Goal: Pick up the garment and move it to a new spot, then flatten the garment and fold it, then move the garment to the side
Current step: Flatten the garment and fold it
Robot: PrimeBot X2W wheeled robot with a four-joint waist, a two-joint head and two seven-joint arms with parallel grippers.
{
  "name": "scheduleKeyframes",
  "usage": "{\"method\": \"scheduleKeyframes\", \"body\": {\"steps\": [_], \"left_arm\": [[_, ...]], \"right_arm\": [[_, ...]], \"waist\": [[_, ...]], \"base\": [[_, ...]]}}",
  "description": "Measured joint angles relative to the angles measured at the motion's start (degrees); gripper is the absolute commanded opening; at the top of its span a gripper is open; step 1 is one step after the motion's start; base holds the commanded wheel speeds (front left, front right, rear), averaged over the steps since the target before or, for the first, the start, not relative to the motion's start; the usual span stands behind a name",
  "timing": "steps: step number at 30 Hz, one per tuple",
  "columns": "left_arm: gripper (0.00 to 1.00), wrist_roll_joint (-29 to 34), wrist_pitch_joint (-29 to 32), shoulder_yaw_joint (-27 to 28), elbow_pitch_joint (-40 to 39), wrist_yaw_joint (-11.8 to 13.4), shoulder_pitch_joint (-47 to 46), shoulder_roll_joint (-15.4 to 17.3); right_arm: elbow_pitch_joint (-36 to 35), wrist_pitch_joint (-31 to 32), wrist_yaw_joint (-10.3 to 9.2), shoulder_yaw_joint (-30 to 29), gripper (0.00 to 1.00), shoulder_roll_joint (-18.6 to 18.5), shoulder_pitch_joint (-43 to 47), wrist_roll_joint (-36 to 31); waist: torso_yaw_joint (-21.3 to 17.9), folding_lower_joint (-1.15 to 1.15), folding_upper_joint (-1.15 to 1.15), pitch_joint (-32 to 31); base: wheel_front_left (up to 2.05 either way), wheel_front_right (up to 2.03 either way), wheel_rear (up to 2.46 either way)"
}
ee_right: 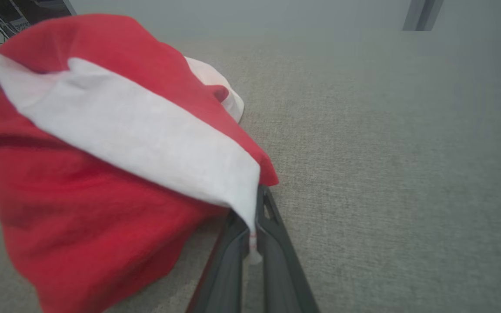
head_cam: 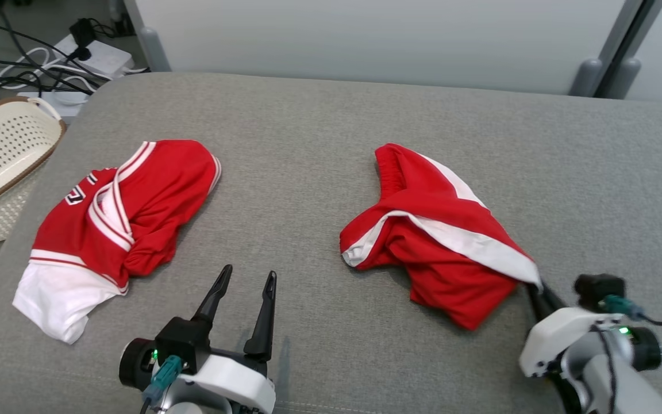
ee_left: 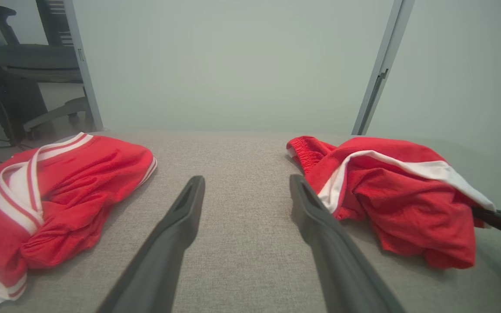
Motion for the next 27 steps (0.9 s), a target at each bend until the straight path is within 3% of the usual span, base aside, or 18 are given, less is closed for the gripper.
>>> {"method": "scheduleKeyframes", "body": {"steps": [4,10,13,22,27], "left_arm": [[1.00,-3.8,0.0,-2.9,3.5,-1.0,-2.8,0.0],[1.00,-6.8,0.0,-11.7,12.4,-4.1,-8.6,0.0],[1.00,-8.1,0.0,-14.7,16.0,-4.1,-11.8,-0.1],[1.00,-12.1,0.0,-21.6,24.3,-3.8,-19.2,-0.2],[1.00,-13.1,0.0,-23.8,28.3,-2.5,-22.1,-0.2]], "right_arm": [[-2.8,0.0,-0.01,-6.8,0.00,-3.0,0.2,-4.0],[-5.3,0.0,0.05,-14.0,0.00,-3.0,2.0,-10.6],[-6.0,0.0,0.05,-16.9,0.00,-2.8,2.0,-13.9],[-7.4,0.0,0.05,-17.7,0.00,-0.5,2.0,-17.3],[-7.6,0.0,0.05,-17.3,0.00,-0.3,2.0,-17.3]], "waist": [[-2.2,0.00,0.00,0.8],[-5.1,0.00,0.00,1.8],[-6.3,0.00,0.00,2.4],[-9.7,0.00,0.00,3.5],[-11.0,0.00,0.00,4.0]], "base": [[0.00,0.00,0.00],[0.00,0.00,0.00],[0.00,0.00,0.00],[0.00,0.00,0.00],[0.00,0.00,0.00]]}}
